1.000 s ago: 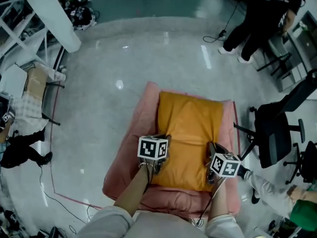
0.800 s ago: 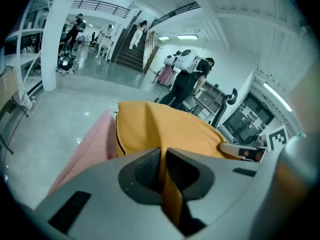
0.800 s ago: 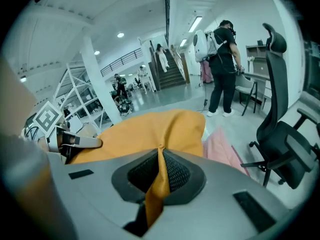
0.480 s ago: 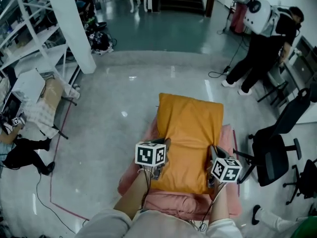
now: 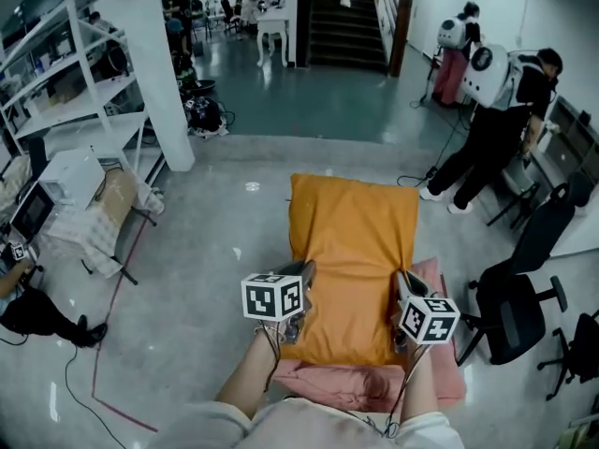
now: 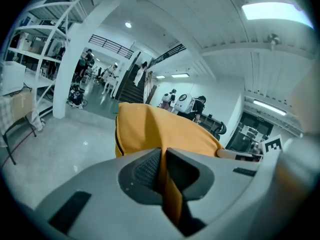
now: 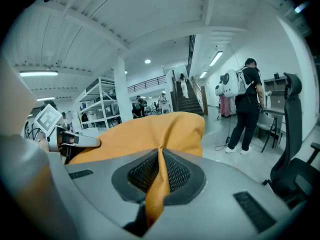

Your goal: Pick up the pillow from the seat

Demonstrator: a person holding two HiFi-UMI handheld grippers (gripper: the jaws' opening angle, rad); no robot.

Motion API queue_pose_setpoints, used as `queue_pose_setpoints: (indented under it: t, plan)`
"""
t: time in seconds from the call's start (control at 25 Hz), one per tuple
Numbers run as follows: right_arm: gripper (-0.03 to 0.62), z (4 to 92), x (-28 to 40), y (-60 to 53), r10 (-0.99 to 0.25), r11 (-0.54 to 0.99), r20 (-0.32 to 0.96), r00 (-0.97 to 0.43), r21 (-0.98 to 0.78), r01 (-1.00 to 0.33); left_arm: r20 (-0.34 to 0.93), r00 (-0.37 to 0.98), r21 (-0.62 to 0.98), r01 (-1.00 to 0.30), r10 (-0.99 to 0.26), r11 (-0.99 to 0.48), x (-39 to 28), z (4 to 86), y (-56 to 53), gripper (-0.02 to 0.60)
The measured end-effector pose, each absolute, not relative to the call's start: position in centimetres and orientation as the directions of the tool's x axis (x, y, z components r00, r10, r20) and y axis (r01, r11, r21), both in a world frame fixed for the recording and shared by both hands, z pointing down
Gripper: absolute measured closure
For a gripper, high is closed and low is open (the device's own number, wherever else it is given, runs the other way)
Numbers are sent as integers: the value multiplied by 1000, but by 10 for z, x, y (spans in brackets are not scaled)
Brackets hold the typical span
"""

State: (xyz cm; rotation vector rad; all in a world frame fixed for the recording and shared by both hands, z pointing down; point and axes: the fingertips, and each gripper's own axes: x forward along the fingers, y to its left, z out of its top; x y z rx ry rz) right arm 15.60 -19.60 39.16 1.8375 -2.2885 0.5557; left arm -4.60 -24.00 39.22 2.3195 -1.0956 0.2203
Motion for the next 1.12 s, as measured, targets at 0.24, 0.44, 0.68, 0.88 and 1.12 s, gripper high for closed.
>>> queue_pose_setpoints:
  t: [0.24, 0.44, 0.68, 0.88, 1.12]
  plan:
    - [559, 348, 130, -170, -937, 197, 260, -233, -156, -968, 275, 670, 408, -731, -690, -547, -75, 348, -215, 548]
    - [559, 317, 109, -151, -950, 206, 209, -231, -134, -969, 211, 682, 397, -714, -700, -577, -97, 313, -194, 549]
    - [559, 292, 88, -132, -956, 224, 166, -243, -129, -966, 171, 695, 370, -703, -699, -608, -118, 283, -174, 551]
    - [559, 289, 85, -119, -954, 237, 154, -257, -135, -962, 169, 670, 345, -727, -723, -594, -124, 277, -156, 552]
    - [559, 283, 83, -103, -944, 276, 152, -292, -119, -954, 156, 638, 359, -748, -754, -559, -127, 275, -132, 554]
